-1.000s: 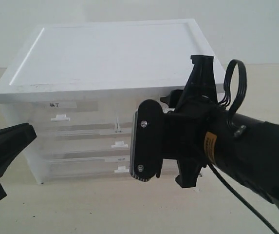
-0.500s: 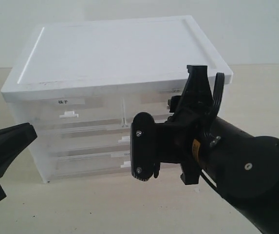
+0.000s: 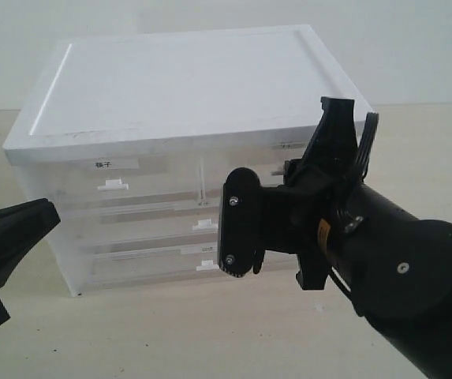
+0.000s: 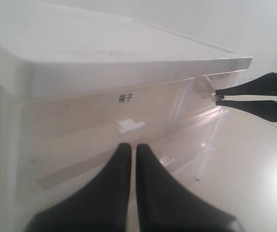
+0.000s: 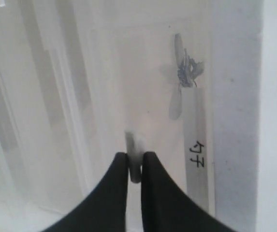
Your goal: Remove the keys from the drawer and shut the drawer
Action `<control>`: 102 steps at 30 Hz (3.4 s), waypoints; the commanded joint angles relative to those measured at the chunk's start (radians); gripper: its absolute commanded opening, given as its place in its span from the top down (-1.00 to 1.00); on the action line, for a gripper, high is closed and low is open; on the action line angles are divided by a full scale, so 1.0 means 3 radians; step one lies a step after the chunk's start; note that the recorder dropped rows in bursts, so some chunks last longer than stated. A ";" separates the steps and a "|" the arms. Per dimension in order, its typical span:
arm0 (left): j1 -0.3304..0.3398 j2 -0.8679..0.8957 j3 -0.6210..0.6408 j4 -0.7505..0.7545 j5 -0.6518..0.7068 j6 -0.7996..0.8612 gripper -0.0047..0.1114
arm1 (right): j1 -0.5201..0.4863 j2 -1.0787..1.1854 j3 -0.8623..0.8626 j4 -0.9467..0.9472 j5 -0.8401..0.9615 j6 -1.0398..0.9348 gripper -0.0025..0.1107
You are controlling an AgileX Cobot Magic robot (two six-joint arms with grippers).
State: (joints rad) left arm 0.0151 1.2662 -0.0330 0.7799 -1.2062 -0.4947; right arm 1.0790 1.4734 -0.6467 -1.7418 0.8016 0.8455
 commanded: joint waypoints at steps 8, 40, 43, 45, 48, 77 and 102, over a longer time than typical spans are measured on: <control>0.0011 0.0008 -0.0010 -0.0015 -0.0039 -0.0006 0.84 | 0.0503 -0.0088 -0.0013 -0.0009 0.0394 0.0041 0.96; 0.0011 0.0008 -0.0010 0.0016 0.0010 0.0003 0.84 | 0.0613 -0.0266 -0.0013 0.0184 0.0139 -0.0156 0.15; 0.0011 0.0008 -0.0010 0.0038 0.0010 -0.0004 0.84 | 0.0517 -0.0127 -0.0013 0.0106 0.0146 -0.0054 0.15; 0.0011 0.0008 -0.0010 0.0048 0.0010 -0.0004 0.84 | 0.0400 -0.0068 -0.0013 -0.0004 0.0146 0.0164 0.15; 0.0011 0.0008 -0.0010 0.0055 0.0010 -0.0010 0.84 | 0.0267 -0.0046 -0.0013 -0.0009 0.0146 0.0440 0.15; 0.0011 0.0008 -0.0010 0.0034 0.0014 0.0027 0.84 | 0.0551 0.0157 -0.0013 0.0110 0.0454 0.0180 0.96; 0.0011 0.0008 -0.0010 -0.0016 0.0082 0.0042 0.84 | 0.0966 -0.0670 -0.0013 0.1878 -0.0103 -0.1276 0.96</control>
State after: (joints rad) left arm 0.0151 1.2662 -0.0330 0.7863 -1.1826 -0.4865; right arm 1.3552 1.2852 -0.6502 -1.2303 0.7936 0.4781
